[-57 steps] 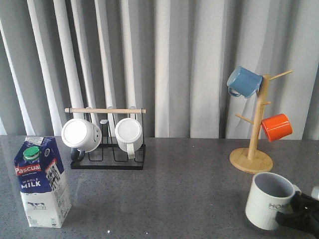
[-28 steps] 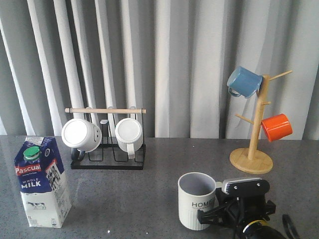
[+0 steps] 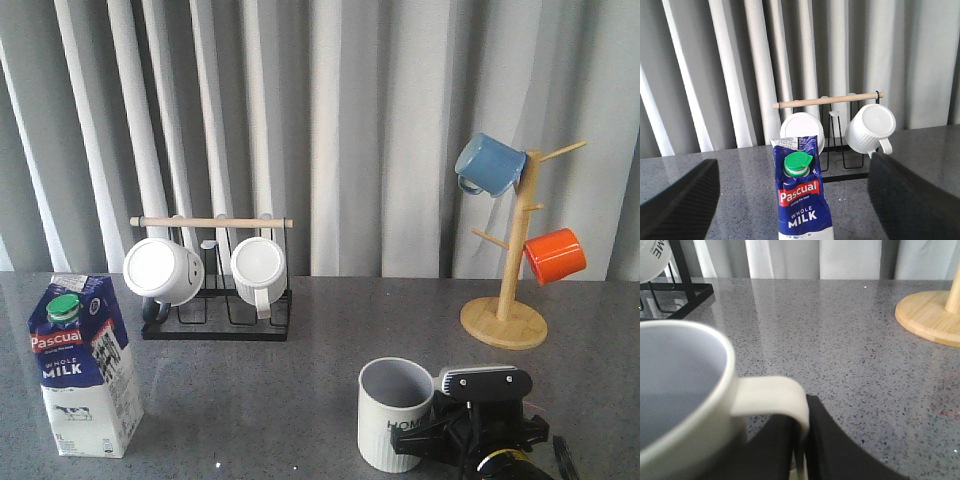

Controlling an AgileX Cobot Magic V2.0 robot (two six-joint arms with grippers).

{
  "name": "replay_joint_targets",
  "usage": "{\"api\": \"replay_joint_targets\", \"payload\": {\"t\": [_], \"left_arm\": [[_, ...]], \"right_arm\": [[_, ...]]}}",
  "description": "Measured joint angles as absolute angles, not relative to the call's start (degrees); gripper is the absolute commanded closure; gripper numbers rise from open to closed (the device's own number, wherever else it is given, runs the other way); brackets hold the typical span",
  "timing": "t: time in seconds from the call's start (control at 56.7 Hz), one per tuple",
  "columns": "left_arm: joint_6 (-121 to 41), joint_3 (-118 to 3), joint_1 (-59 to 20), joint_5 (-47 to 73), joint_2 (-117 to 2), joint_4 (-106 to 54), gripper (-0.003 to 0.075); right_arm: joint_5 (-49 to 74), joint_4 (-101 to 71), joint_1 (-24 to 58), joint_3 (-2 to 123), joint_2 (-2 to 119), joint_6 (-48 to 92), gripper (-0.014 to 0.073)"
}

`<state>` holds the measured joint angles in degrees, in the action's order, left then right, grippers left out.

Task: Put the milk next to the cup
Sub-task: 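Slide the white HOME mug toward the table center with the right gripper, then release the mug and withdraw the right gripper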

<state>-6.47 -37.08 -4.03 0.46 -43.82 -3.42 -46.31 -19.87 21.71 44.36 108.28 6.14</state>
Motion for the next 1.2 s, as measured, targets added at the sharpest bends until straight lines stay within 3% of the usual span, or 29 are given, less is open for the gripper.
{"api": "replay_joint_targets", "payload": {"t": [0.229,0.582,0.794,1.2], "left_arm": [[-6.5,-37.1,-4.0,0.5,-43.8,-3.4,0.0133],[-6.5,-37.1,-4.0,0.5,-43.8,-3.4,0.0133],[-6.5,-37.1,-4.0,0.5,-43.8,-3.4,0.0133],[-6.5,-37.1,-4.0,0.5,-43.8,-3.4,0.0133]], "right_arm": [[-45.2,-18.1,21.7,44.4,108.3,6.7,0.0337],[-44.7,-12.9,20.8,37.7,102.9,6.9,0.0328],[-34.4,-5.6,16.2,35.5,91.0,6.5,0.0328],[-19.6,7.1,-2.4,35.2,62.3,-3.8,0.0362]]}}
